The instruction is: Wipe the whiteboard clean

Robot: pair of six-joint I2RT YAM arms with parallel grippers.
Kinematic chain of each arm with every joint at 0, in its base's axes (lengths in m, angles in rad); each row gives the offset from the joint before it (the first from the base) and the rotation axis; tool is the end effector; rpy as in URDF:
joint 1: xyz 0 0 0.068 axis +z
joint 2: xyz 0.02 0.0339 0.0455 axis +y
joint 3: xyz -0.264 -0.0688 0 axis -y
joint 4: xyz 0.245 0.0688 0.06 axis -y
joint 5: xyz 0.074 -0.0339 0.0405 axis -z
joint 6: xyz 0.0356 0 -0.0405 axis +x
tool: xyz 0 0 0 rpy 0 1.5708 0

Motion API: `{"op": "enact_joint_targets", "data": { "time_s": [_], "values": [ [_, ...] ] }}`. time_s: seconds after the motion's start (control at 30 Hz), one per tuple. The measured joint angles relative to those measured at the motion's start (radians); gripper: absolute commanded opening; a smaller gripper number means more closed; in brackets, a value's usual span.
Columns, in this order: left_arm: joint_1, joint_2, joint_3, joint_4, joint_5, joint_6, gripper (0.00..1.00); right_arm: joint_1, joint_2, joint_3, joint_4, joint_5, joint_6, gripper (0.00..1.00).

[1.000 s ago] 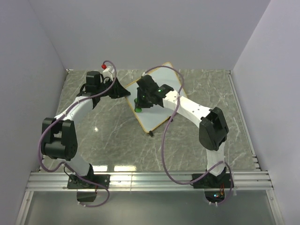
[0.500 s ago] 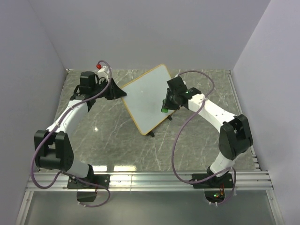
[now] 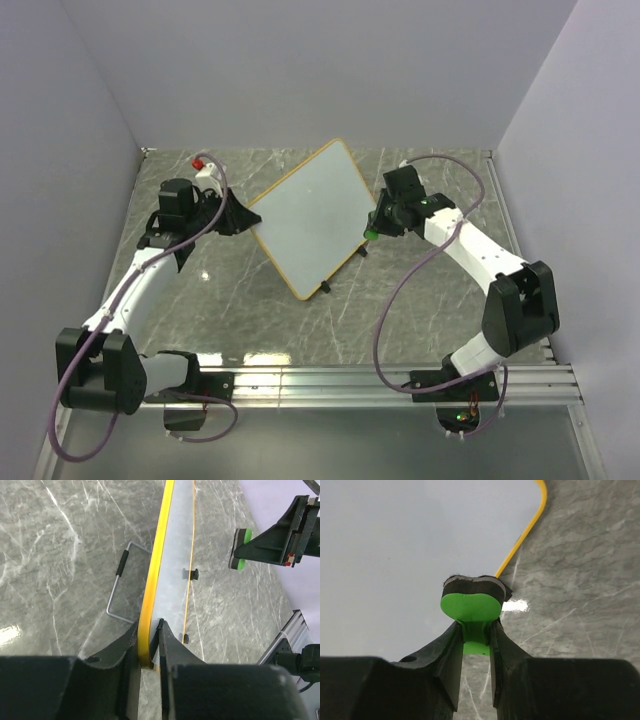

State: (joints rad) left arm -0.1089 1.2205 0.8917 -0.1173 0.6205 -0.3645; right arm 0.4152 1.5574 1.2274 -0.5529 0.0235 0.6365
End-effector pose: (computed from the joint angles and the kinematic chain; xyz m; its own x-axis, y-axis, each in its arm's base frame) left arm 0.2697 -0.0503 0.2947 -0.6181 -0.2242 -0.7534 0.4169 0.7191 -0.5560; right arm 0.3089 0.1353 0.2702 -0.8001 0.2967 -0.5214 0.1069 0.9257 0.3628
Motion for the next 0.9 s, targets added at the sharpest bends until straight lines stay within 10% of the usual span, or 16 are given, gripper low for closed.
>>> {"op": "enact_joint_targets", "data": {
  "time_s": [0.47, 0.73, 0.9],
  "values": [
    [-0.002, -0.169, -0.138, -0.004, -0.068, -0.040, 0.02, -0.084, -0.099, -0.093, -0.002, 0.013, -0.017, 0.00],
    [0.002, -0.186, -0.146, -0.053, -0.157, -0.006, 0.56, -0.093, -0.100, -0.198, -0.001, 0.013, -0.016, 0.29],
    [0.003, -0.186, -0.146, -0.088, -0.201, 0.024, 0.63, -0.093, -0.100, -0.253, 0.001, 0.019, -0.010, 0.42]
  ]
}}
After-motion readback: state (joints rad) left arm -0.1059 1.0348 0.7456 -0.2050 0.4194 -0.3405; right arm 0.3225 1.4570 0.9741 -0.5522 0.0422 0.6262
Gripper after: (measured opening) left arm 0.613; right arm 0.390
